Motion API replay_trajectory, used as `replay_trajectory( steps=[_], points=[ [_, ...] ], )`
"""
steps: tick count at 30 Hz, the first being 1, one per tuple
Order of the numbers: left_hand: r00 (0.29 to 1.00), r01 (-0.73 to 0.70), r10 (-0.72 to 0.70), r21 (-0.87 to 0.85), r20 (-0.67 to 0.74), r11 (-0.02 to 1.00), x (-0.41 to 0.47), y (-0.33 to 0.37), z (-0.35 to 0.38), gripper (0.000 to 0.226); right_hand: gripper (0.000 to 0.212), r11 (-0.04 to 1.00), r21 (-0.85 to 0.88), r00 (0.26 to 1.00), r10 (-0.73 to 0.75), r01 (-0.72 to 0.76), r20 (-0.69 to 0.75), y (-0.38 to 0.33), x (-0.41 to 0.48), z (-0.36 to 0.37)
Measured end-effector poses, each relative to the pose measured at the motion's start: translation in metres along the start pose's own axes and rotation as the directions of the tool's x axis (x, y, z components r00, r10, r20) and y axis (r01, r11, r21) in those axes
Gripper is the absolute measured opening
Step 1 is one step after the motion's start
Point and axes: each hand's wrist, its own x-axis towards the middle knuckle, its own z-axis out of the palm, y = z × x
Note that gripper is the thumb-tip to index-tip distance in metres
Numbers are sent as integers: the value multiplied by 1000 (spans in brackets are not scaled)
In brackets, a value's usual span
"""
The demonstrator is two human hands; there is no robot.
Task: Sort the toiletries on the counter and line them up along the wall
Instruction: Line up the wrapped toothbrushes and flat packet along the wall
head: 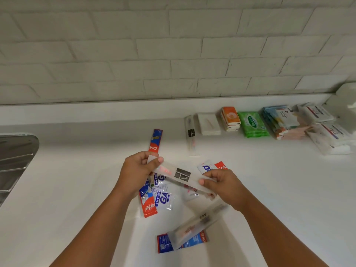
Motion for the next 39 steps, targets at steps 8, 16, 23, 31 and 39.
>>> replay_trajectory(
  steps=[8,16,23,31,39],
  points=[
    [986,-89,71,-121,-148,989,32,8,5,15,15,976,210,994,34,-56,106,-4,21,1],
    [994,28,-9,-172,112,985,36,6,39,10,18,792,602,984,169,-97,-64,-22,52,19],
    [997,-81,80,43,19,996,49,-14,76,18,22,760,644,968,218,-87,-127,-20,76,52],
    [998,31,-22,174,-57,984,110,-17,82,18,20,949,-316,896,-155,17,-416,-10,111,17],
    [997,8,-51,595,56,803,148,-14,93,28,58,750,-659,966,-207,56,-154,25,143,1]
  ],
)
